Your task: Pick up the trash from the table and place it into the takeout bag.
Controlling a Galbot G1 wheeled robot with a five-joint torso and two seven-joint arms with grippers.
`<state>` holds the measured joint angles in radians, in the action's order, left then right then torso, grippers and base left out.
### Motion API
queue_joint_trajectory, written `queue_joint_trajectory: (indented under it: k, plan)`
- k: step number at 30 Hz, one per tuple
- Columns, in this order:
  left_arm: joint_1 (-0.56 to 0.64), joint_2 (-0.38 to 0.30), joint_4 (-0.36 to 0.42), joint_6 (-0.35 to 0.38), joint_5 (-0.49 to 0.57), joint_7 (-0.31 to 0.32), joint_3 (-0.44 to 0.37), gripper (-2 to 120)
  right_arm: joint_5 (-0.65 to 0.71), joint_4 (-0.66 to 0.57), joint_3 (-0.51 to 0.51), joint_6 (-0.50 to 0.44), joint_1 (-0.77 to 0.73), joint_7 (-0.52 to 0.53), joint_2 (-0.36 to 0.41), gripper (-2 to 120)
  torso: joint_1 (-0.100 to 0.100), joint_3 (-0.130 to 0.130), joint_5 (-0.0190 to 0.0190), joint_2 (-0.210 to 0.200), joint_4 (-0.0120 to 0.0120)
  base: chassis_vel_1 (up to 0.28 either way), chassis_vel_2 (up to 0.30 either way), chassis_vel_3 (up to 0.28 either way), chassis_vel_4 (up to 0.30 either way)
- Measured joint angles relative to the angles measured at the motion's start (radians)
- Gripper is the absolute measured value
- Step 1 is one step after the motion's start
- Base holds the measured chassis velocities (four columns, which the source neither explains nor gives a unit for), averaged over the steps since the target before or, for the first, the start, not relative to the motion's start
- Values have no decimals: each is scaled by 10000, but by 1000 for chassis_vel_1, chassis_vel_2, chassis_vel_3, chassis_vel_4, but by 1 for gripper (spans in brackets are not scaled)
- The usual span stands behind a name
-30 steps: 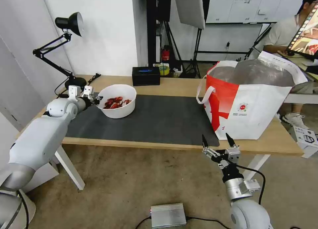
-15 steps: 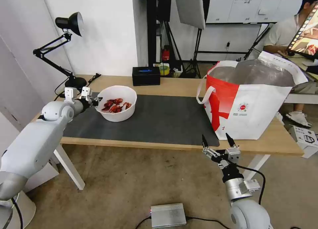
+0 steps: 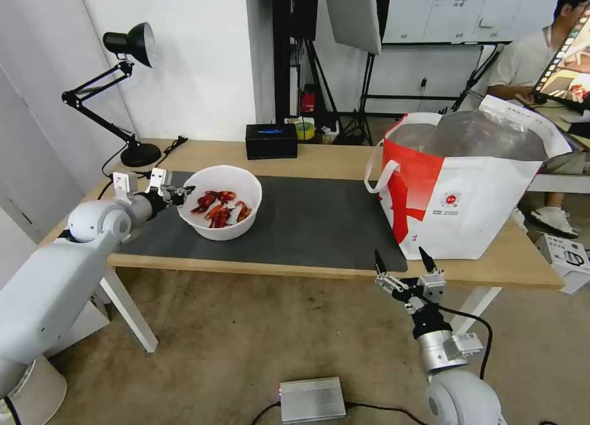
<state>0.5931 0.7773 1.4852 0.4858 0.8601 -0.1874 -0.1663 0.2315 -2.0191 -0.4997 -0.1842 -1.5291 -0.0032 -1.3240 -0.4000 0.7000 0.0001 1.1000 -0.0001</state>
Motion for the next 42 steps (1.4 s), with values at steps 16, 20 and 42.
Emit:
queue_joint_trajectory:
  k: [16,20,42]
  plan:
    - [1607,351,1864,290,1040,738,-1170,0,0,0,0,0,0,0,0,100,0,0,-1,0,1,0,0,0,0]
    - [1825,457,2259,364,1329,945,-1305,0,0,0,0,0,0,0,0,100,0,0,0,0,0,0,0,0,0]
    - [1316,459,3857,684,3186,2044,-829,0,0,0,0,0,0,0,0,100,1,0,-1,0,1,0,0,0,0]
